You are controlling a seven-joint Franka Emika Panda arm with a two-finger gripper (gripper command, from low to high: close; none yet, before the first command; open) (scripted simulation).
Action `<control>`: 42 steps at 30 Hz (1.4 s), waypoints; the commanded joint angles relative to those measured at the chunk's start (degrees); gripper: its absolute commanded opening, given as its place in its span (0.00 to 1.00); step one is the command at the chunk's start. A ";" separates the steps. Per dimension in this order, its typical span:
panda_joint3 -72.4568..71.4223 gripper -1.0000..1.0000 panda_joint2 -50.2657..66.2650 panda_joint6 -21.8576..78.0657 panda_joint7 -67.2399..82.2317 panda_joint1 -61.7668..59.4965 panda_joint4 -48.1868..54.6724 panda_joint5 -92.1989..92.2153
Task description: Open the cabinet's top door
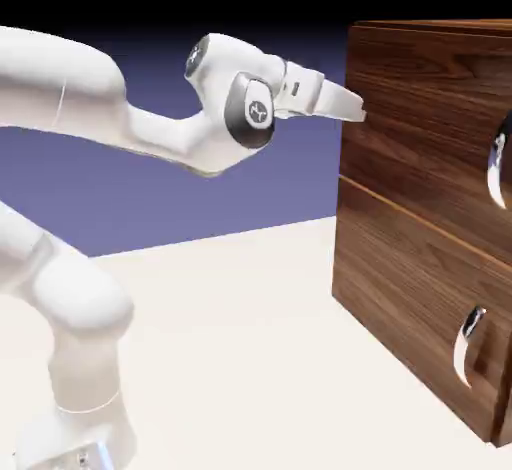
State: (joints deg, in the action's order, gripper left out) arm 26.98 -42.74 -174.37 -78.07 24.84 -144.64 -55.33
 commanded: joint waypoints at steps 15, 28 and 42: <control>18.22 0.50 -6.81 -0.24 -24.06 16.31 11.05 -37.38; 34.02 0.50 -12.72 -0.45 -44.91 30.45 20.63 -69.77; 49.06 0.50 -18.34 -0.65 -64.77 43.92 29.76 -100.63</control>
State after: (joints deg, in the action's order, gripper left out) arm 76.04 -61.08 -175.02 -142.84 68.76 -114.88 -155.97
